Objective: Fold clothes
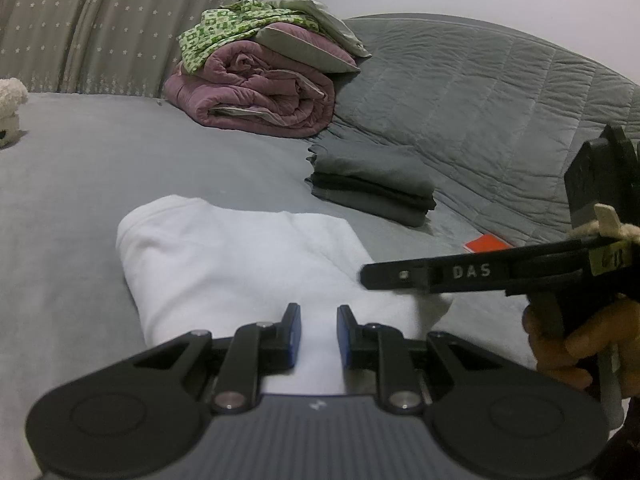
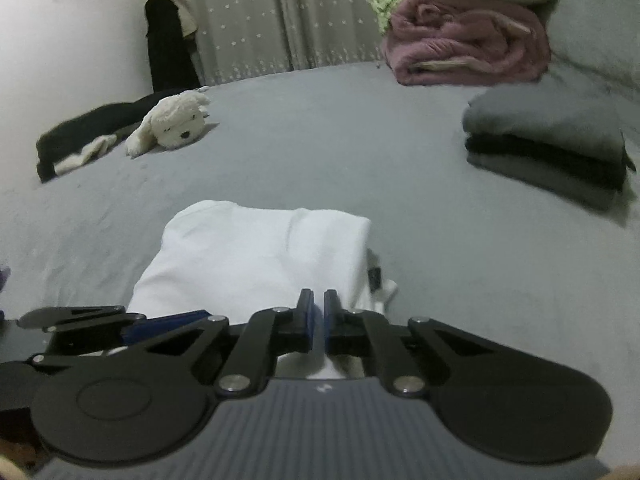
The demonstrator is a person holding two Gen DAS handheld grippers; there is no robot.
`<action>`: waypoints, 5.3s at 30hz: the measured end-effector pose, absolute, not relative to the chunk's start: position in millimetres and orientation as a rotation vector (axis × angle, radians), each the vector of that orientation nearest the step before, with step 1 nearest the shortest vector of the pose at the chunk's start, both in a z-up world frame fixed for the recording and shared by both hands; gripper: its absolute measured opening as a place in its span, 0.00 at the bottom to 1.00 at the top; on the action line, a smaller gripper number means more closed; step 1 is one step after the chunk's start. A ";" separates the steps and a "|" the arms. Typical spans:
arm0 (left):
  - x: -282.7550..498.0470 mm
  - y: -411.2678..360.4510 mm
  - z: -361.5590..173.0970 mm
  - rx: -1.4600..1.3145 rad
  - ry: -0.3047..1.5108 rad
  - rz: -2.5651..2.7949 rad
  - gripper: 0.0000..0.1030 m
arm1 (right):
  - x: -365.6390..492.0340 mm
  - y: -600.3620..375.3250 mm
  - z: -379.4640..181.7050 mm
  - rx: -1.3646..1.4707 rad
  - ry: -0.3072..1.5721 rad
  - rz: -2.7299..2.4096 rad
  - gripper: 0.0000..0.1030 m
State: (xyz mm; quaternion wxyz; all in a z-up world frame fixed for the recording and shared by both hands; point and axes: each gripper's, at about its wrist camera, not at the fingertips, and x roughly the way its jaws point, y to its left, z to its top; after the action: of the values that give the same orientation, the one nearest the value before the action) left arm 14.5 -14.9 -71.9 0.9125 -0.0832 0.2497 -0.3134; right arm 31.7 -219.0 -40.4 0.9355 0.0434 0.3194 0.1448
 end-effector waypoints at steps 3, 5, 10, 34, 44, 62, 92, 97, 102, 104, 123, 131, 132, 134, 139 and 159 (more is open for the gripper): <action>14.1 -14.8 -72.1 -0.172 0.514 -0.644 0.19 | 27.9 -227.8 -39.0 0.118 0.661 0.296 0.00; 14.6 -15.0 -72.3 -0.173 0.514 -0.643 0.19 | 24.7 -230.7 -37.7 0.116 0.665 0.276 0.00; 12.3 -16.0 -72.2 -0.173 0.513 -0.641 0.20 | 17.4 -241.9 -34.3 0.146 0.659 0.246 0.06; 72.2 34.4 -59.5 -0.235 0.527 -0.517 0.21 | -10.7 -235.1 -31.6 0.069 0.578 0.398 0.14; 73.5 28.0 -61.2 -0.192 0.567 -0.444 0.21 | -6.5 -250.4 -41.1 0.135 0.640 0.397 0.09; 14.1 -22.3 -54.3 0.023 0.513 -0.617 0.40 | -23.7 -220.7 -61.7 -0.167 0.734 0.358 0.27; 28.4 6.2 -41.7 -0.044 0.487 -0.541 0.55 | -2.5 -247.7 -19.1 0.005 0.613 0.172 0.55; 51.1 18.5 -54.8 -0.092 0.515 -0.447 0.55 | 7.4 -225.2 -15.1 0.008 0.561 0.226 0.55; 59.2 29.1 -61.4 -0.132 0.524 -0.403 0.64 | 19.8 -211.0 -21.6 -0.008 0.581 0.262 0.55; 58.2 31.1 -57.5 -0.141 0.523 -0.375 0.62 | 23.6 -210.0 -24.3 -0.008 0.596 0.258 0.55; 41.1 34.6 -42.8 -0.174 0.726 -0.247 0.76 | 23.1 -242.1 -24.6 0.150 0.683 0.208 0.66; 35.1 33.9 -38.2 -0.155 0.749 -0.240 0.80 | 25.0 -241.4 -25.7 0.158 0.728 0.169 0.75; 35.3 34.7 -38.2 -0.158 0.754 -0.242 0.81 | 25.7 -242.0 -25.7 0.169 0.732 0.167 0.76; 35.6 36.5 -38.4 -0.166 0.765 -0.245 0.81 | 27.9 -243.9 -26.4 0.202 0.743 0.166 0.77; 35.7 36.8 -39.0 -0.170 0.783 -0.245 0.82 | 33.0 -252.1 -28.8 0.326 0.784 0.173 0.77; 37.3 36.2 -40.3 -0.190 0.815 -0.257 0.82 | 14.0 -273.5 -18.7 0.579 0.853 0.253 0.52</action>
State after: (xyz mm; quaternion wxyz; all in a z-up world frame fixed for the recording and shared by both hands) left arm 37.3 36.2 -40.3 0.9058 -0.0920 0.3945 -0.1245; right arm 14.0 -273.5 -18.7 0.8624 0.2762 0.4068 0.1205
